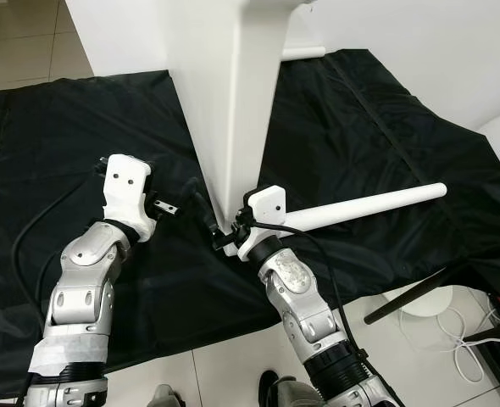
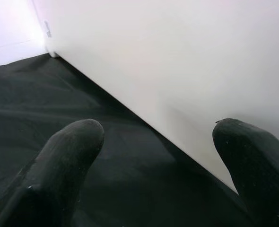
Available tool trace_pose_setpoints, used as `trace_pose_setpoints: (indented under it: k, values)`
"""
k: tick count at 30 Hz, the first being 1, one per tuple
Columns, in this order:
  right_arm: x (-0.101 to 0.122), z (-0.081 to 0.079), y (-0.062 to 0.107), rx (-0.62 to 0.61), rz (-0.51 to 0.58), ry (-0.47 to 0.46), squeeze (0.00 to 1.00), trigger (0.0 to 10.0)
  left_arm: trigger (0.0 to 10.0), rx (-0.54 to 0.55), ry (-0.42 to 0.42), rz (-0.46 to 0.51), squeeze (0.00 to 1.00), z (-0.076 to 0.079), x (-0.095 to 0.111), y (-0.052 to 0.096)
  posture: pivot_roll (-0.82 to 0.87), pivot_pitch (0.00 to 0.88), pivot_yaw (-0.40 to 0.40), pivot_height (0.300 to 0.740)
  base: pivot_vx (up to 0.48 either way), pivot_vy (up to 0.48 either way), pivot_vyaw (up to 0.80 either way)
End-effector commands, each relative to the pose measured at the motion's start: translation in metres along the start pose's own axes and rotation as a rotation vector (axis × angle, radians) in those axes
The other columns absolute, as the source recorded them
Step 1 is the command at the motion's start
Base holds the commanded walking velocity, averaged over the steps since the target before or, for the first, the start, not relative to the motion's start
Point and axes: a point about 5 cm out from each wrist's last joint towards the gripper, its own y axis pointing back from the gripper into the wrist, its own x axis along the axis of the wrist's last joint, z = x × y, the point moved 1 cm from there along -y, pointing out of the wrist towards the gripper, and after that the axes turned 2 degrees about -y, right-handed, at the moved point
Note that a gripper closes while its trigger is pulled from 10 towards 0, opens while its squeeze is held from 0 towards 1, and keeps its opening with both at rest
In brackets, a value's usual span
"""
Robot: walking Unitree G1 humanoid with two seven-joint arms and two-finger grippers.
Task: Building children table
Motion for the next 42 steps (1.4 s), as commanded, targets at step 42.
trace_pose_setpoints:
  k: [42]
  values:
    - [0.014, 0.034, 0.113, 0.051, -0.068, 0.126, 0.0, 10.0, 10.0, -0.324, 0.025, 0.01, 0.0, 0.033, 0.012, 0.025, 0.08, 0.171, 0.046, 0.74, 0.0, 0.0, 0.0]
